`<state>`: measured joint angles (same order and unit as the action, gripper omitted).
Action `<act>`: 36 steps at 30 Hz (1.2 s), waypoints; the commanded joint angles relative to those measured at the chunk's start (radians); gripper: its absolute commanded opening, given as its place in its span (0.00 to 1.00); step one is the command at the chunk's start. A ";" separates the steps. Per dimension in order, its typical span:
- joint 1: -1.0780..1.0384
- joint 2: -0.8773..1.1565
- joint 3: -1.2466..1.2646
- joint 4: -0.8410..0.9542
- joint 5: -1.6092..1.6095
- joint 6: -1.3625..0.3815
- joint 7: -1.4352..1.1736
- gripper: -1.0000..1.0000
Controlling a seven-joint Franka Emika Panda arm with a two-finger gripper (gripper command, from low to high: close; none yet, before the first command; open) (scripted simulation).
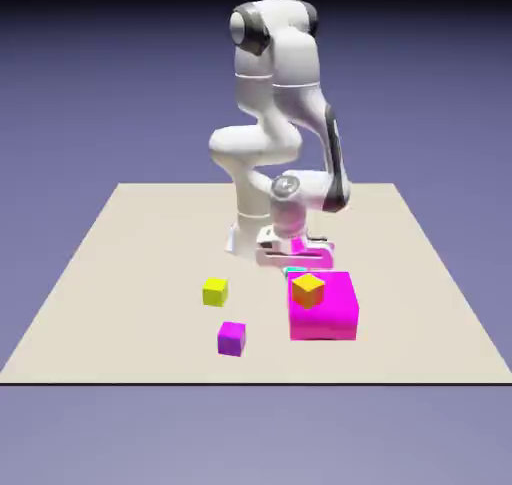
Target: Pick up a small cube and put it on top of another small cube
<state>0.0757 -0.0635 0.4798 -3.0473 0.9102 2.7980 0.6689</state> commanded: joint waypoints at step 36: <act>-1.087 -0.414 0.346 0.083 -0.527 -0.383 -0.704 0.00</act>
<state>-1.0115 -0.4772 0.8263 -2.9645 0.3852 2.4142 -0.0362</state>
